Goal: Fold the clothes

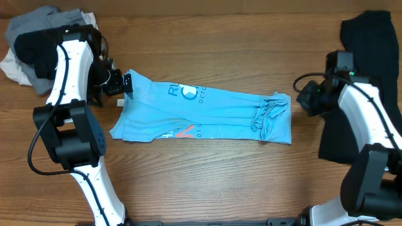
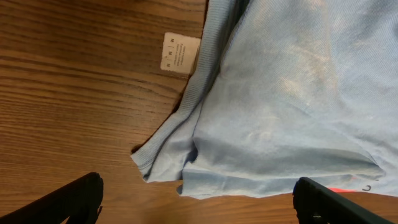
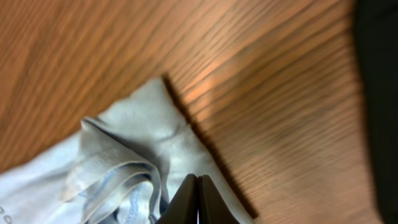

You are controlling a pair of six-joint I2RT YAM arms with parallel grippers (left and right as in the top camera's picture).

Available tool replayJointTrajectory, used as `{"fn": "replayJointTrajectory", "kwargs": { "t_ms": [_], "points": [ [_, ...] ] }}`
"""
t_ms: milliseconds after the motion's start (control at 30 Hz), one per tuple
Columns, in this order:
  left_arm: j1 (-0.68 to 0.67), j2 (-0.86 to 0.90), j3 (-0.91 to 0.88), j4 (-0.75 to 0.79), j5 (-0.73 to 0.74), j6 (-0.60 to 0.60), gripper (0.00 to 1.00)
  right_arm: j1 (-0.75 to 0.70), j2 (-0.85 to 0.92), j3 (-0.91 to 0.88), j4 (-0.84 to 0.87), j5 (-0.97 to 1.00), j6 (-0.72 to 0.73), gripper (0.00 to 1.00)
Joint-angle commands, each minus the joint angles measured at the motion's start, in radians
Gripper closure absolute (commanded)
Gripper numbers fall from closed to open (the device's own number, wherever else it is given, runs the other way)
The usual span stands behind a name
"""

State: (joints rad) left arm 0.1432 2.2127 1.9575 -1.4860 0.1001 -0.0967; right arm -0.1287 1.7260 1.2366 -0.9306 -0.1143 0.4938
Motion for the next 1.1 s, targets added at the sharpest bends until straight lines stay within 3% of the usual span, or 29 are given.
{"fn": "replayJointTrajectory", "kwargs": {
  "t_ms": [0, 233, 600, 1067],
  "points": [
    [-0.007, -0.003, 0.015, -0.002, -0.006, 0.023, 0.0, 0.02, -0.007, -0.099, 0.089, -0.129, -0.03, 0.96],
    [-0.007, -0.003, 0.015, -0.004, -0.006, 0.023, 0.0, 0.027, 0.005, -0.194, 0.193, -0.174, 0.0, 0.96],
    [-0.007, -0.003, 0.015, -0.004, -0.006, 0.023, 0.0, 0.063, 0.083, -0.198, 0.302, -0.306, 0.031, 0.96],
    [-0.007, -0.003, 0.015, -0.003, -0.006, 0.023, 0.0, 0.1, 0.083, -0.135, 0.291, -0.281, 0.038, 0.96]
  ]
}}
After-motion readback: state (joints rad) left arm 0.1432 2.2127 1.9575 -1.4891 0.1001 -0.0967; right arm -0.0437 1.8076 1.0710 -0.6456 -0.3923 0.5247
